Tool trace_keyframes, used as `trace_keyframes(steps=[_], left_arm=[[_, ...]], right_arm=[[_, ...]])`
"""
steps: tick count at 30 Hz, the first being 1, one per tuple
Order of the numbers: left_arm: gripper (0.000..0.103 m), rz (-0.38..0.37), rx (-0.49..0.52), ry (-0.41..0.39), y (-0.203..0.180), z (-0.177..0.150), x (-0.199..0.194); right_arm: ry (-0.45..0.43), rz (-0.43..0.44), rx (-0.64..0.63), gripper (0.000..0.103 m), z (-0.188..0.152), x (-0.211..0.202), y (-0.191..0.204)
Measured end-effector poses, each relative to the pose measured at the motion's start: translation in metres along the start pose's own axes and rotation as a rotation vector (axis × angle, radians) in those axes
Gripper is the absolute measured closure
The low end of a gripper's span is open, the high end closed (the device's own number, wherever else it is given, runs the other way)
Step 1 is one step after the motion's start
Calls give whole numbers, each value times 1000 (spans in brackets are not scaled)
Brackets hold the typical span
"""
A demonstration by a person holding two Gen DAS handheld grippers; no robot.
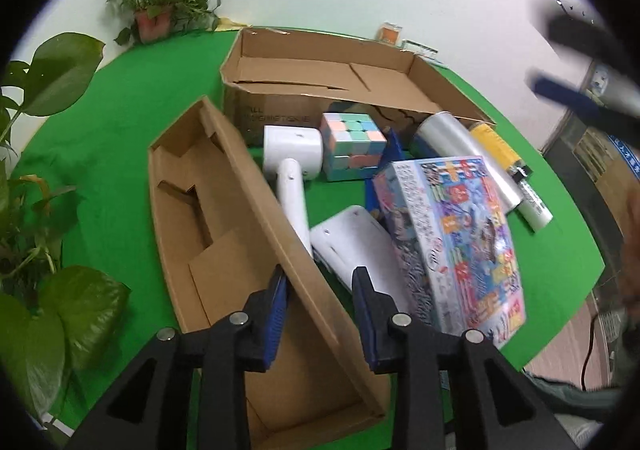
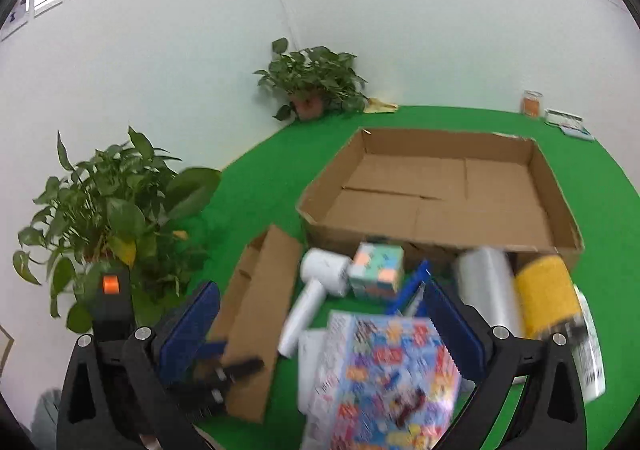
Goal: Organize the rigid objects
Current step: 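Grasp the cardboard insert tray edge with the left tool and lift, then carry the insert tray with the left tool and lower it into the box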
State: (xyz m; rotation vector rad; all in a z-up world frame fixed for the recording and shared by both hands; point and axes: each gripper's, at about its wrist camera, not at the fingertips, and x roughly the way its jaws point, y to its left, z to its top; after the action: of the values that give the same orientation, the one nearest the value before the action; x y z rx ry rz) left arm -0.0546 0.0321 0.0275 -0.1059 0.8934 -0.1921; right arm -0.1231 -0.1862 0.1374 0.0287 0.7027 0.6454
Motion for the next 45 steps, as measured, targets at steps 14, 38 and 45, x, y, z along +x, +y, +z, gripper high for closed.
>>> trace_keyframes(steps=[14, 38, 45], left_arm=[[69, -46, -10, -46, 7, -10, 4], [45, -133, -448, -85, 125, -20, -9], [84, -62, -463, 102, 143, -28, 34]], right_arm=[[421, 112, -194, 55, 7, 168, 86], [514, 18, -117, 87, -29, 183, 41], [491, 7, -94, 87, -37, 192, 48]])
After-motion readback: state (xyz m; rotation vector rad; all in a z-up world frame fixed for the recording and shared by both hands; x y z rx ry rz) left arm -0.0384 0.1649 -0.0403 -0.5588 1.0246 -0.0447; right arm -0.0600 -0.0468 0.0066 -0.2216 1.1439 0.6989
